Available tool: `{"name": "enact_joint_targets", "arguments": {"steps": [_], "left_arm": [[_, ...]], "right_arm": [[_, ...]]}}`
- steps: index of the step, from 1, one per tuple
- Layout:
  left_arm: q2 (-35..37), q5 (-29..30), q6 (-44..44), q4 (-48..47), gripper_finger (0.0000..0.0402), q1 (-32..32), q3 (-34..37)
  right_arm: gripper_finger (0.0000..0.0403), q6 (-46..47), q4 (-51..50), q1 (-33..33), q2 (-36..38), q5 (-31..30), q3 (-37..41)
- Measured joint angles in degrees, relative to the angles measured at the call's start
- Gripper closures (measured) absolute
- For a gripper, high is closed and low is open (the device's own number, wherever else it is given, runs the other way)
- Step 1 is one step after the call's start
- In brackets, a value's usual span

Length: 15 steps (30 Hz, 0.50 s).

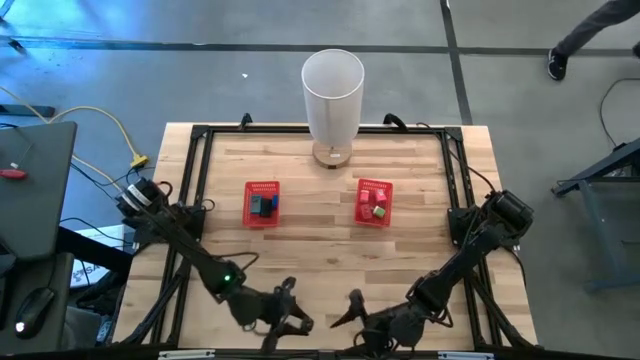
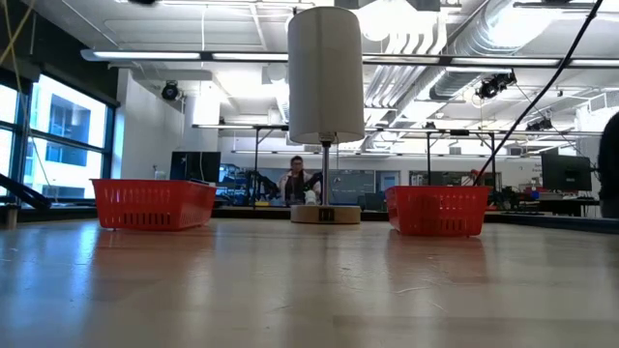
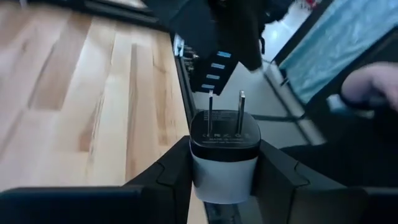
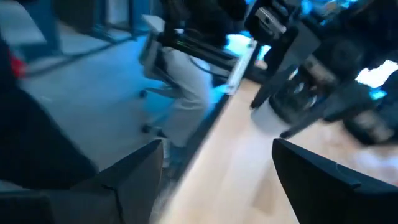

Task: Pick & Place Office items
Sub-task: Put the white charger adapter into the right red bin

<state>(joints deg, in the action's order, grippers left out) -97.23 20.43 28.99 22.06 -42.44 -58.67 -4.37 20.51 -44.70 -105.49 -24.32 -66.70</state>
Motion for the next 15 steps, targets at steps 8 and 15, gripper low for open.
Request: {"name": "enact_joint_targets", "arguments": {"steps": [8, 15], "left_arm": [[-0.02, -14.04, 16.3, -1.29, 0.0282, 6.65, 0.0], [-0.07, -19.39, 17.12, -4.15, 0.0282, 9.74, 0.0]], "right_arm": [[0.0113, -7.38, -1.02, 1.45, 0.0, -7.88, 0.0], [0.0113, -7.86, -6.27, 5.3, 0.0, -0.56, -0.02]]}}
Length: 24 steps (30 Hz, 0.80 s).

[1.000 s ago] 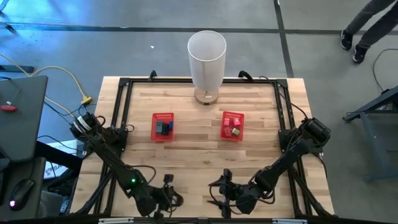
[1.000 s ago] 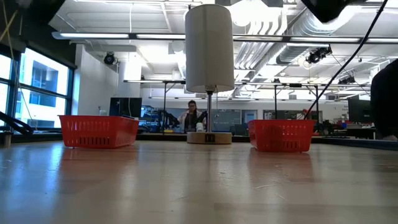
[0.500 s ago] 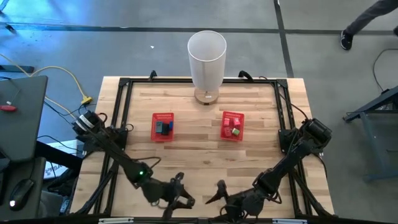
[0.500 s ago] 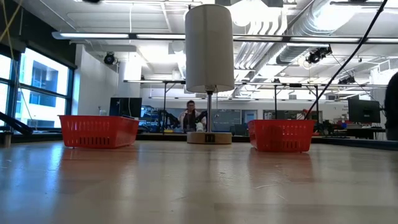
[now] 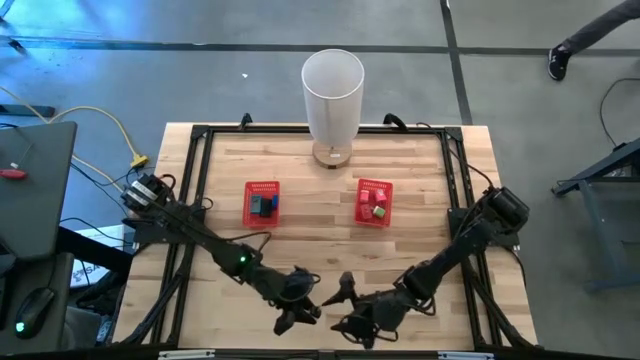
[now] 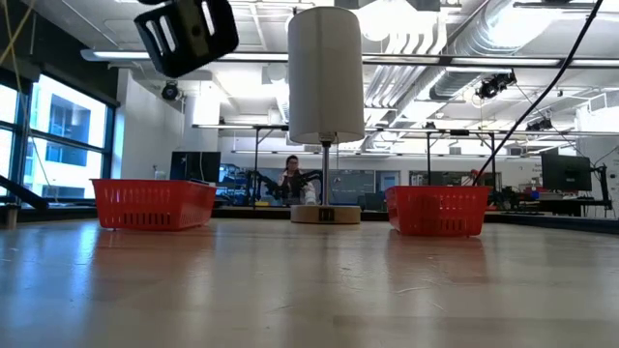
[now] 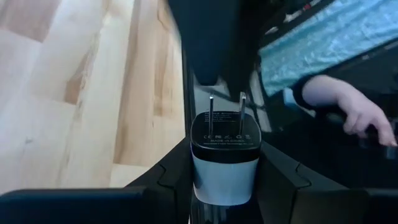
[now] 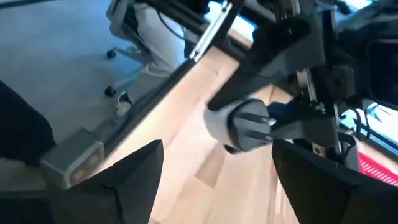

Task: Pick & Place Office items
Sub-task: Put the white charger adapter into the right red bin

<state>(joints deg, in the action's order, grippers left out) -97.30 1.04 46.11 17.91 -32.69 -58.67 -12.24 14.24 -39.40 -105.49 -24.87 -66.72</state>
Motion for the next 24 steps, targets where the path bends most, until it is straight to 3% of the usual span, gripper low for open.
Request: {"name": "enact_joint_targets", "arguments": {"steps": [17, 24], "left_arm": [[-0.13, -16.33, 1.99, -0.28, 0.0282, 6.63, 0.0], [-3.79, -24.48, 3.38, 2.32, 0.0282, 10.7, -0.02]], "right_arm": [[0.0113, -12.04, 1.22, 3.99, 0.04, 4.53, -0.04], [0.0113, -12.08, 1.51, 6.64, 0.04, 11.33, -0.04]]}}
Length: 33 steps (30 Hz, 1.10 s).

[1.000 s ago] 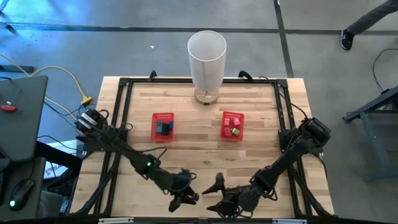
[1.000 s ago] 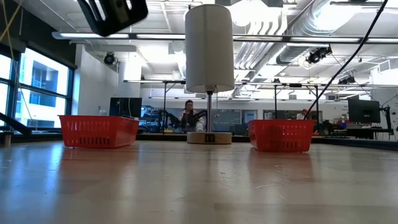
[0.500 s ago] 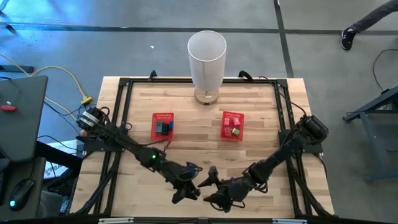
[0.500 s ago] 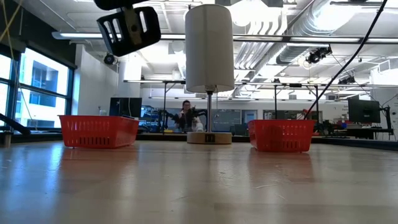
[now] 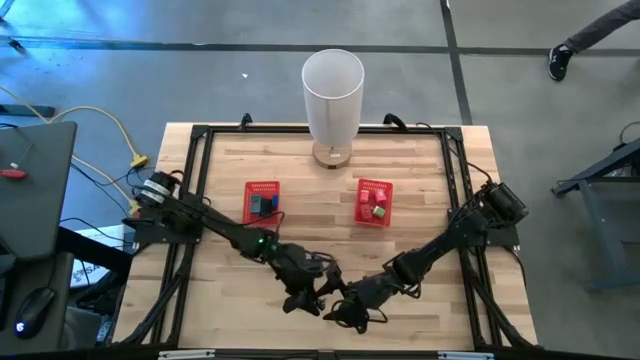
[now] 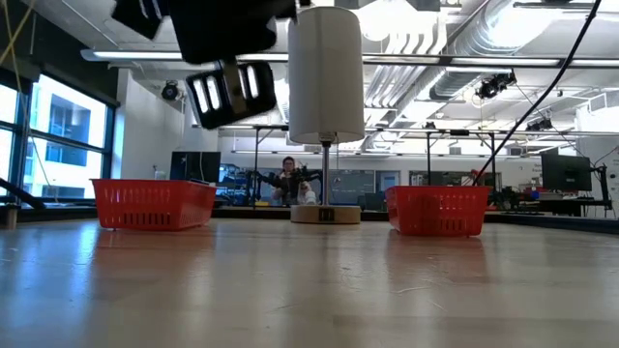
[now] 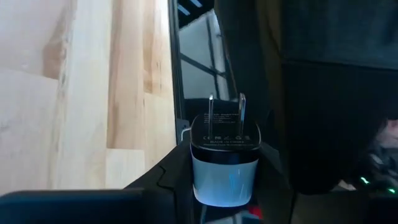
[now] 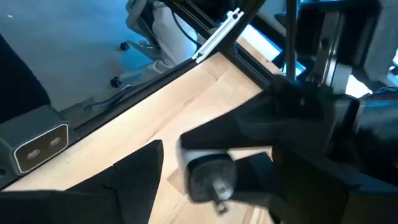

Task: Pick & Place Office items
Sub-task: Put the white charger adapter into the right red bin

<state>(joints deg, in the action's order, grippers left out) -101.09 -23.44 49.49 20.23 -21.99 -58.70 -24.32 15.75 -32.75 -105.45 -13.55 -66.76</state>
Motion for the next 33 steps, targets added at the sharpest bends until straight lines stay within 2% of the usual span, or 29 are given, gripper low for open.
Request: {"name": "enact_joint_targets", "arguments": {"steps": [8, 13, 22, 29, 33], "left_arm": [[-1.52, -6.32, 0.46, 2.43, 0.0282, 2.69, 0.07], [-1.52, -7.05, 0.96, 2.68, 0.0282, 3.1, 0.09], [-1.31, -6.49, 1.23, 1.5, 0.0282, 4.08, -0.07], [-1.35, -6.86, 1.43, 1.2, 0.0282, 4.27, -0.07], [-1.35, -6.68, 1.55, 1.09, 0.0282, 4.33, -0.07]], "right_arm": [[0.0113, 0.31, -1.97, 1.05, 0.2, 1.87, 0.0], [0.0113, 0.98, -2.4, 1.18, 0.2, 1.3, -0.04], [0.0113, 7.73, -7.24, 1.68, -0.11, 1.74, 0.04], [0.0114, 7.61, -7.05, 2.06, -0.09, 1.78, 0.04], [0.0136, 7.63, -7.09, 2.18, -0.09, 1.78, 0.04]]}}
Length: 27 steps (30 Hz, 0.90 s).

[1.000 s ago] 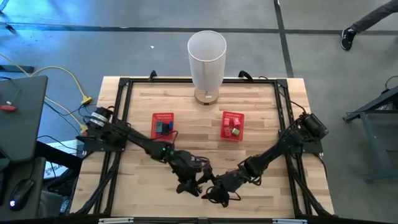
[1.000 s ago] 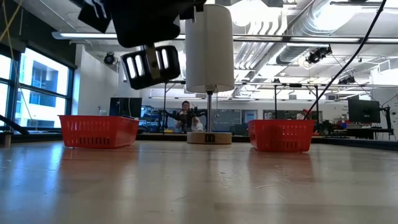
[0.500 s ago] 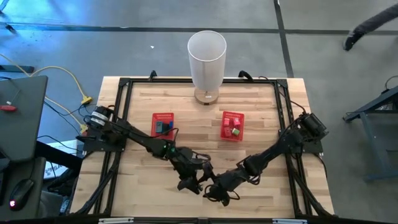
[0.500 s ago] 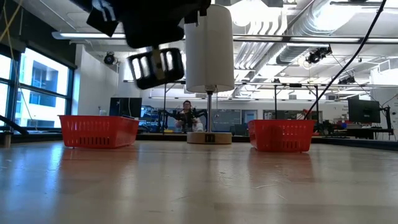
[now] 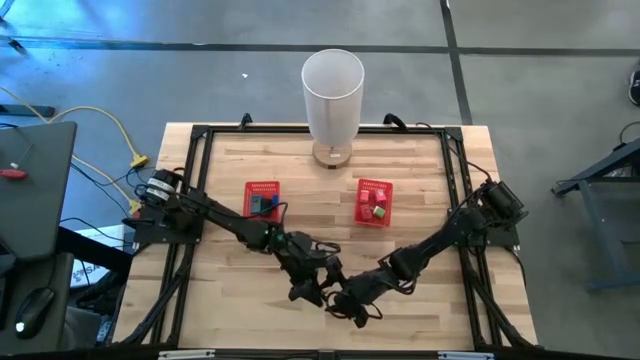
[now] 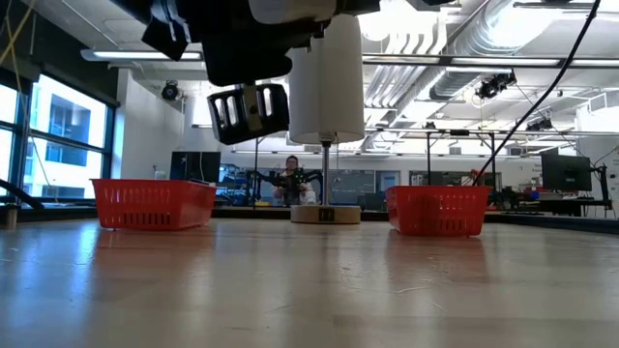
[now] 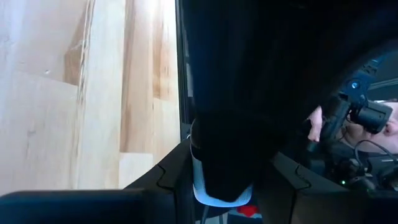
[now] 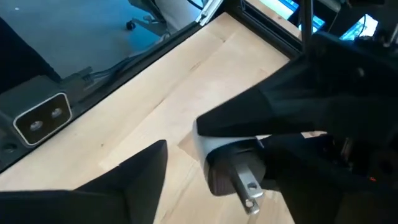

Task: Pick & Place Office items
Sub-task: Put the white charger adapter into the right red bin

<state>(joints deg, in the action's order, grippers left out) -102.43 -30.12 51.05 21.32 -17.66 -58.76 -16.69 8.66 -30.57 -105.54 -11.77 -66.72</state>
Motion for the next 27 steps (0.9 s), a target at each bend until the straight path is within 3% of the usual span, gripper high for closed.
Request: {"name": "enact_joint_targets", "arguments": {"steps": [12, 22, 27], "left_arm": [[-0.59, 0.67, 0.0, -0.26, 0.0282, -0.26, 0.07], [-0.59, 0.7, -0.01, -0.27, 0.0279, -0.24, 0.07], [-0.59, 1.73, -0.92, -0.26, 0.0222, -0.23, 0.07]], "right_arm": [[0.028, -0.11, -0.78, 0.62, 0.09, 1.39, 0.0], [0.0276, -0.15, -0.78, 0.61, 0.09, 1.38, 0.0], [0.0286, -0.02, -0.89, 0.57, 0.09, 1.35, 0.0]]}}
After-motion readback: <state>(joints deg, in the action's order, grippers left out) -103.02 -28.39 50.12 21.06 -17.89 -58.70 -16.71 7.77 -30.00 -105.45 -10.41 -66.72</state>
